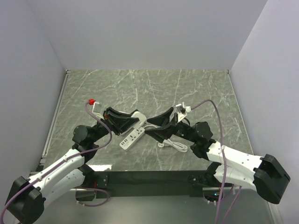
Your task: Insert the plug
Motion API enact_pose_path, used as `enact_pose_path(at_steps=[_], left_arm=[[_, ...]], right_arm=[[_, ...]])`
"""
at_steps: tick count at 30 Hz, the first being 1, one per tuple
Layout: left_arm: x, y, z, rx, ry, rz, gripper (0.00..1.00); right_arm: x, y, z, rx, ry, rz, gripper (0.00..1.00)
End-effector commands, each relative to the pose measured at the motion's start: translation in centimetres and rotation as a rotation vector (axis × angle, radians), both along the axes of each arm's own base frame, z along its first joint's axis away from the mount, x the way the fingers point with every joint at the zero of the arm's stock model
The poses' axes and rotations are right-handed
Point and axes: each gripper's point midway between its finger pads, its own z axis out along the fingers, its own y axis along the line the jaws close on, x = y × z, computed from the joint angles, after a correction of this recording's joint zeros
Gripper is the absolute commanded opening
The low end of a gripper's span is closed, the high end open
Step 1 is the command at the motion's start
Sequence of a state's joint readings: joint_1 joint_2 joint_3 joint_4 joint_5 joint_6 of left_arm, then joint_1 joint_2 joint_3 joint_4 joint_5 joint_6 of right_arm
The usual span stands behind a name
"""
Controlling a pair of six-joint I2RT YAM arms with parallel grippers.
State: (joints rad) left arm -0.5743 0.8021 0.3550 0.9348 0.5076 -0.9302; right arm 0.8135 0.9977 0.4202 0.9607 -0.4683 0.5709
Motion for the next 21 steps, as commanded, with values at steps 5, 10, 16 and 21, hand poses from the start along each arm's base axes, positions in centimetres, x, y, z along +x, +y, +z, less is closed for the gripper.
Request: enact_pose_path(at_steps=[5, 10, 16, 21], left_arm=[[-1.3, -0.4, 3.0, -0.043, -0.093, -0.030, 0.00], [-0.9, -0.9, 2.6, -0.027, -0.087, -0.020, 0.00], [-0.7, -1.3, 2.2, -0.014, -0.083, -0.015, 0.00], [-0.4, -1.6, 2.1, -0.004, -0.083, 0.000, 0.00]], right_arm=[[-0.5, 1.0, 1.7, 0.049, -0.018, 0.083, 0.75], [-0.8, 0.8, 2.3, 0.070, -0.042, 0.088, 0.71], [-1.2, 0.6, 3.4, 0.089, -0.064, 0.092, 0.68], [-0.8, 1.1, 3.5, 0.071, -0.051, 0.091, 0.58]])
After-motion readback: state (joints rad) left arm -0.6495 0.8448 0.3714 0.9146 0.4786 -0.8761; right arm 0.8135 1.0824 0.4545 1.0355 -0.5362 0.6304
